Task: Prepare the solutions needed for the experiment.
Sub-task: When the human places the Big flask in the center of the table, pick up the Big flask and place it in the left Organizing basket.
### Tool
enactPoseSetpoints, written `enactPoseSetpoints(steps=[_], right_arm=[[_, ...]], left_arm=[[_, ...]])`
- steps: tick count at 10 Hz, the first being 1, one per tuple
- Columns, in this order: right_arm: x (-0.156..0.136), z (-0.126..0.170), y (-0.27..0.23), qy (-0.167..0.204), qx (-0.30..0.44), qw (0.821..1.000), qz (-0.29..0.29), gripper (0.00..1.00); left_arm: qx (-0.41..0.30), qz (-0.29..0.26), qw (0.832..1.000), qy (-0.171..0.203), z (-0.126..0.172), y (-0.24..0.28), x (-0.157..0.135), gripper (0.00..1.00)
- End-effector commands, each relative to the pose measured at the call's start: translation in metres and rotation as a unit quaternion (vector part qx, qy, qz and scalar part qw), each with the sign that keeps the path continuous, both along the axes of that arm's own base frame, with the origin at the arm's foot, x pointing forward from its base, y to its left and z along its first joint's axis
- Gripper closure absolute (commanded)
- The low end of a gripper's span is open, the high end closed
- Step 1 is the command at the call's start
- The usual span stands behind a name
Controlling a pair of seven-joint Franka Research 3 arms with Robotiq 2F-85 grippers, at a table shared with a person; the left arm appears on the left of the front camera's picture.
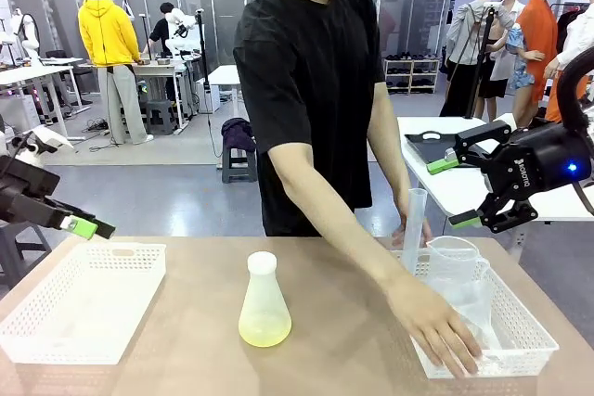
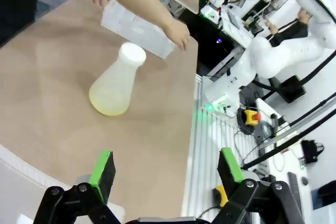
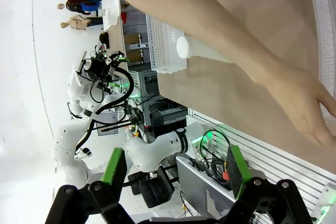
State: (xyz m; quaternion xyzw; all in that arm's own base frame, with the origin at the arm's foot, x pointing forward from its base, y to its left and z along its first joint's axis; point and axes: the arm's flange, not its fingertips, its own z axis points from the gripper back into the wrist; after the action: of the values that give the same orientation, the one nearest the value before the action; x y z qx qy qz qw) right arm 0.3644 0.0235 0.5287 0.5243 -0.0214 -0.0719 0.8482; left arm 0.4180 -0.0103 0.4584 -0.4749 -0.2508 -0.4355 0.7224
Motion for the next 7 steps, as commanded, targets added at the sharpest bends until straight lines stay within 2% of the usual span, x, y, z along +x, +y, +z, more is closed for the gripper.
enactPoseSetpoints(steps=[1,2,3,4,5,6,7], right_arm=[[0.0,0.002,0.0,-0.004,0.007,1.0,-0.001,0.04],[0.0,0.002,0.0,-0.004,0.007,1.0,-0.001,0.04],[0.0,0.002,0.0,-0.004,0.007,1.0,-0.001,0.04],[0.0,0.002,0.0,-0.004,0.007,1.0,-0.001,0.04],[0.0,0.002,0.0,-0.004,0.007,1.0,-0.001,0.04],[0.0,0.002,0.0,-0.004,0.007,1.0,-0.001,0.04],[0.0,0.002,0.0,-0.004,0.007,1.0,-0.001,0.04]], left_arm=[[0.008,-0.113,0.971,-0.211,0.009,0.002,0.033,0.0],[0.022,-0.148,0.949,-0.277,0.014,0.003,0.037,0.0],[-0.009,-0.192,0.932,-0.306,0.016,0.003,0.042,0.0],[-0.052,-0.224,0.922,-0.31,0.016,0.005,0.052,0.0],[-0.065,-0.238,0.922,-0.299,0.013,0.004,0.06,0.0],[0.015,-0.172,0.947,-0.273,0.025,-0.003,0.04,0.0],[0.015,-0.172,0.947,-0.273,0.025,-0.003,0.04,0.0]])
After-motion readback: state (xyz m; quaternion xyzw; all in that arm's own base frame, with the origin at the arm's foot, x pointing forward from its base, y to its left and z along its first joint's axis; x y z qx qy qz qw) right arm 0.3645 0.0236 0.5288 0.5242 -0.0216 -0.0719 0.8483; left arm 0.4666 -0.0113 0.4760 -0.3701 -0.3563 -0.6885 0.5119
